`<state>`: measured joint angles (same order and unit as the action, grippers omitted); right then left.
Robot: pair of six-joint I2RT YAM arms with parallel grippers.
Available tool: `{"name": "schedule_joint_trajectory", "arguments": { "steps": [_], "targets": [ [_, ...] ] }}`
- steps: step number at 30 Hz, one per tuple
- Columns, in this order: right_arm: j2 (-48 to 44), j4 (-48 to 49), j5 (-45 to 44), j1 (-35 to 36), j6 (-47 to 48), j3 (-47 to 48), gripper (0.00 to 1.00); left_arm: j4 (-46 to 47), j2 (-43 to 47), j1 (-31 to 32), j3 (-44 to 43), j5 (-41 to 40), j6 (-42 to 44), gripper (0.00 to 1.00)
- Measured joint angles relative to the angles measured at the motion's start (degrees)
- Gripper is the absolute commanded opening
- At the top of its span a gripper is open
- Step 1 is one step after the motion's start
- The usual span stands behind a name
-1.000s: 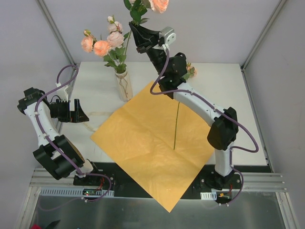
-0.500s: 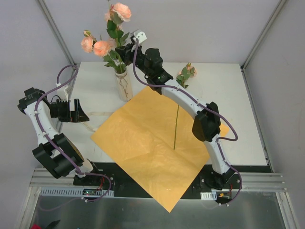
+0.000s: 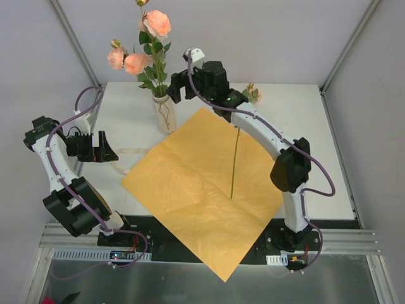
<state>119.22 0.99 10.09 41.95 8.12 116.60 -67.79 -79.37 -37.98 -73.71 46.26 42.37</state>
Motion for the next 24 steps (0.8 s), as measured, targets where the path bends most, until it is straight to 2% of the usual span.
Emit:
{"name": "schedule_joint_trajectory", "arguments": {
  "steps": [6, 12, 16, 24],
  "targets": [
    [-8.26, -15.19, -3.76, -6.12, 0.07, -0.9, 0.96, 0.22, -0.02, 0.0, 0.0, 0.0, -1.03, 0.99],
    [-12.5, -25.94, -9.77, -14.32, -3.72, -7.93, 0.96, 0.26, -0.02, 0.0, -0.09, 0.0, -1.7, 0.99],
    [-9.31, -30.64, -11.61, -18.62, -6.64, -13.2, 0.98, 0.31, -0.02, -0.57, -0.61, 0.48, -2.93, 0.99],
    [5.9, -40.48, -19.34, -18.36, -9.4, -10.88, 0.75, 0.63, -0.02, -1.49, -1.36, 1.66, -4.26, 0.99]
  ]
}}
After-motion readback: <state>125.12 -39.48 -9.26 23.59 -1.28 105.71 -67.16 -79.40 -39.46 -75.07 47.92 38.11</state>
